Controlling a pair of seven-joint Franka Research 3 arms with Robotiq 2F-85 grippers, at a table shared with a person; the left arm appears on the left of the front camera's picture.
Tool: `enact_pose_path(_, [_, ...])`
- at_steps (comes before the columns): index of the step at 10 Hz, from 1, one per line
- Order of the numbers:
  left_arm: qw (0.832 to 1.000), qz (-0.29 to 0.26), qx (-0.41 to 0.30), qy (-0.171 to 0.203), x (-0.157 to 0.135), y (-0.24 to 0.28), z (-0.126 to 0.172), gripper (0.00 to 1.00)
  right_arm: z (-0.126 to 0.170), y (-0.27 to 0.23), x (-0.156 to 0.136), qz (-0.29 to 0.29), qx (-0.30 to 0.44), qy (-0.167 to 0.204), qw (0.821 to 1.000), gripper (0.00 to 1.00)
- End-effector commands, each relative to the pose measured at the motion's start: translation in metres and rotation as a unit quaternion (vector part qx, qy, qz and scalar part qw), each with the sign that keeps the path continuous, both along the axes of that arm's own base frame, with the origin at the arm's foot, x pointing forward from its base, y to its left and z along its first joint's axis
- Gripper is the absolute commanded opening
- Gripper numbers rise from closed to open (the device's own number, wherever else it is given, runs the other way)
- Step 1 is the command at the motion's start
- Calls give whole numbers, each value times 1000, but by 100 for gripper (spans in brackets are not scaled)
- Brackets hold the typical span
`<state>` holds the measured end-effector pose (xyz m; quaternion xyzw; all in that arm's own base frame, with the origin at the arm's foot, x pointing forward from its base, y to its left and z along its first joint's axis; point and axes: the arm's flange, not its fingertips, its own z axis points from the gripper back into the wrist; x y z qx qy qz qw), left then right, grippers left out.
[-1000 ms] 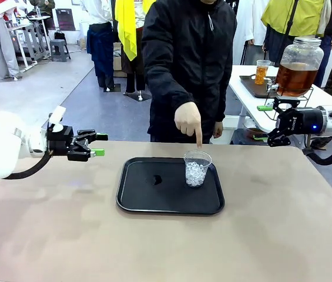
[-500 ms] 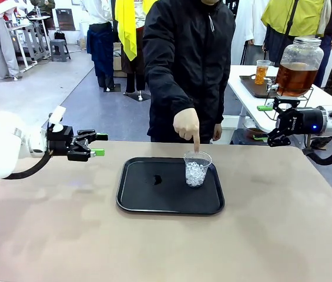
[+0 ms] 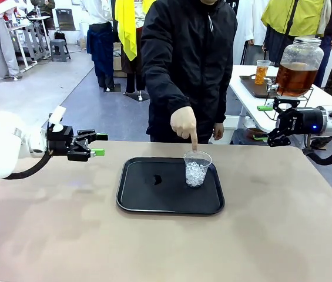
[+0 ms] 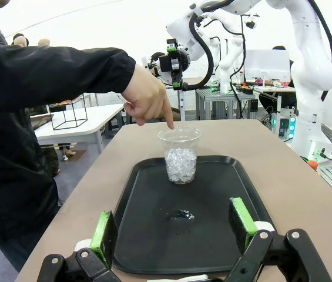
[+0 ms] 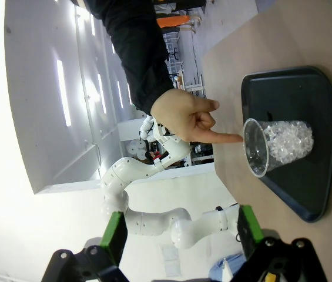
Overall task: Pour the drink into the iced cup.
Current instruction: Pick up the iced cup indicated by the human and present it to them.
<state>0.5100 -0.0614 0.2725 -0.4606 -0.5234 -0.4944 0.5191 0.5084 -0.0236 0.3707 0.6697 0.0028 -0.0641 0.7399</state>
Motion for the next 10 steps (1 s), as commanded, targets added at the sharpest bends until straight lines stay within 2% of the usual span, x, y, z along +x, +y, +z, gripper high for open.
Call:
enact_pose_path(1, [1000, 0, -1, 3, 1, 0, 2, 100, 10, 4, -7, -5, -12, -118, 993, 100])
enact_pose_path(2, [1000, 0, -1, 3, 1, 0, 2, 100, 15, 7, -13, -6, -17, -184, 983, 100])
enact_pose_path(3, [1000, 0, -1, 3, 1, 0, 2, 100, 17, 10, -15, -11, -23, -233, 972, 100])
enact_pose_path(4, [1000, 0, -1, 3, 1, 0, 2, 100, 18, 13, -19, -6, -31, -300, 953, 100])
enact_pose_path(5, [1000, 0, -1, 3, 1, 0, 2, 100, 17, 14, -21, -2, -39, -347, 937, 100])
enact_pose_path(6, [1000, 0, -1, 3, 1, 0, 2, 100, 16, 14, -21, -9, -38, -376, 926, 100])
enact_pose_path(7, [1000, 0, -1, 3, 1, 0, 2, 100, 17, 15, -22, -11, -32, -390, 920, 100])
enact_pose_path(8, [1000, 0, -1, 3, 1, 0, 2, 100, 20, 12, -23, -18, -30, -358, 933, 100])
enact_pose_path(9, [1000, 0, -1, 3, 1, 0, 2, 100, 22, 9, -18, 9, -38, -368, 929, 100])
enact_pose_path(10, [1000, 0, -1, 3, 1, 0, 2, 100, 22, 9, -18, 9, -38, -368, 929, 100])
